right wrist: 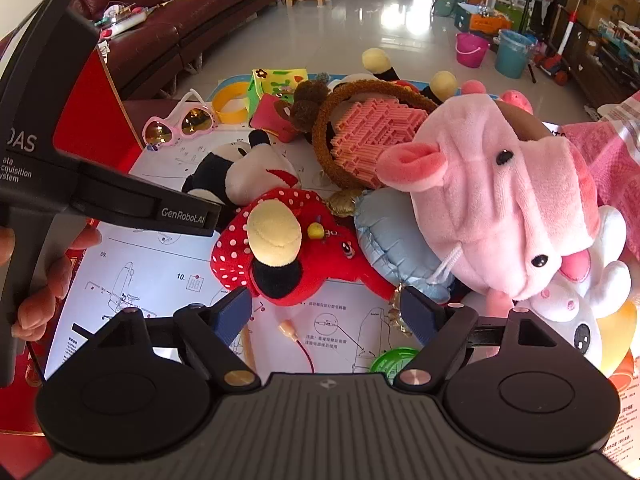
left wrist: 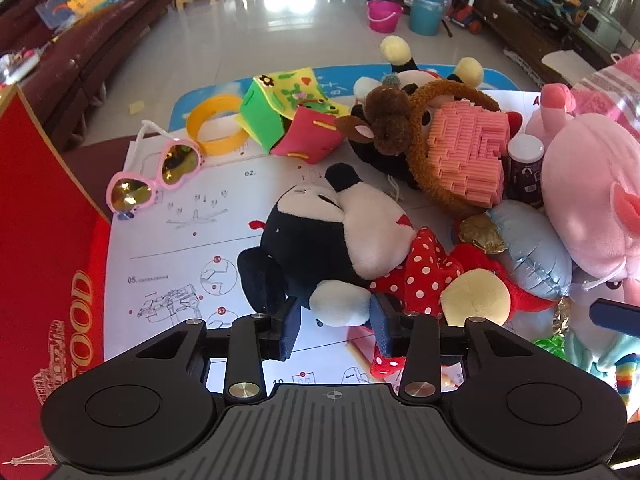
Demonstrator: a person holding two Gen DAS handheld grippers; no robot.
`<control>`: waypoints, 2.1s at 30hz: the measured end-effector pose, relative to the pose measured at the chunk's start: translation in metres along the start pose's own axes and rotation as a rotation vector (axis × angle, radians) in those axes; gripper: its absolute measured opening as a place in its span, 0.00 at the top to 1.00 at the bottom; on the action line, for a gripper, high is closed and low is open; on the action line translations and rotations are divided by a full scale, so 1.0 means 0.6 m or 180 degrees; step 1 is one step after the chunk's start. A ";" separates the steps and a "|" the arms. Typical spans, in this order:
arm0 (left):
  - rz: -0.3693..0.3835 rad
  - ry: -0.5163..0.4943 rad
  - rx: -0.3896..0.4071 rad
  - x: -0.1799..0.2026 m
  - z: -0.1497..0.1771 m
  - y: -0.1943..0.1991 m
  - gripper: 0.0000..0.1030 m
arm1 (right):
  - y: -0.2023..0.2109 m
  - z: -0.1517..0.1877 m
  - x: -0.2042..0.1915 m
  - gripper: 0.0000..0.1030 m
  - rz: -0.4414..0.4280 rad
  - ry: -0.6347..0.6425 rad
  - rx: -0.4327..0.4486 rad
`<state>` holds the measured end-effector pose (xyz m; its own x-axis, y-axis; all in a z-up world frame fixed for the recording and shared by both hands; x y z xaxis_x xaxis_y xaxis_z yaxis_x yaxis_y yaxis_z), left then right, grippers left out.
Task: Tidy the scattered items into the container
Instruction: 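Move both grippers toward the Minnie Mouse plush in the red polka-dot dress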
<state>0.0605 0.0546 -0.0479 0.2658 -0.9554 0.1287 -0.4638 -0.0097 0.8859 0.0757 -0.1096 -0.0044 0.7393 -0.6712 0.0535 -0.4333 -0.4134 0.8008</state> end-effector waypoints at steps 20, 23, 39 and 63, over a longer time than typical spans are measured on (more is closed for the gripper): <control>-0.0020 -0.0023 -0.0202 -0.037 0.044 -0.006 0.78 | -0.064 0.002 -0.069 0.69 -0.0640 0.0185 0.0070; -0.0193 0.0029 -0.0302 -0.062 0.061 -0.020 0.91 | -0.063 0.015 -0.089 0.69 -0.0672 0.0235 0.0046; 0.0208 0.0232 -0.0224 -0.049 0.059 0.063 0.26 | -0.046 0.049 -0.124 0.68 -0.1080 0.0255 0.0041; -0.0349 -0.0286 -0.0045 -0.053 0.108 0.023 0.23 | -0.061 0.018 -0.044 0.49 -0.0705 -0.0093 0.0112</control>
<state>-0.0092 0.0659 -0.0685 0.2371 -0.9715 -0.0092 -0.4239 -0.1119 0.8987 0.0665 -0.0835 -0.0413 0.8034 -0.5790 -0.1391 -0.2801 -0.5736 0.7697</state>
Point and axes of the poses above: each gripper's, at about its wrist camera, not at the fingertips, and y roughly against the way its jaws point, x to its right, z to its underside, the point moved 3 cm from there along -y, roughly the way its jaws point, and after that the axes turned 11 degrees about y, right-handed, at the moved point
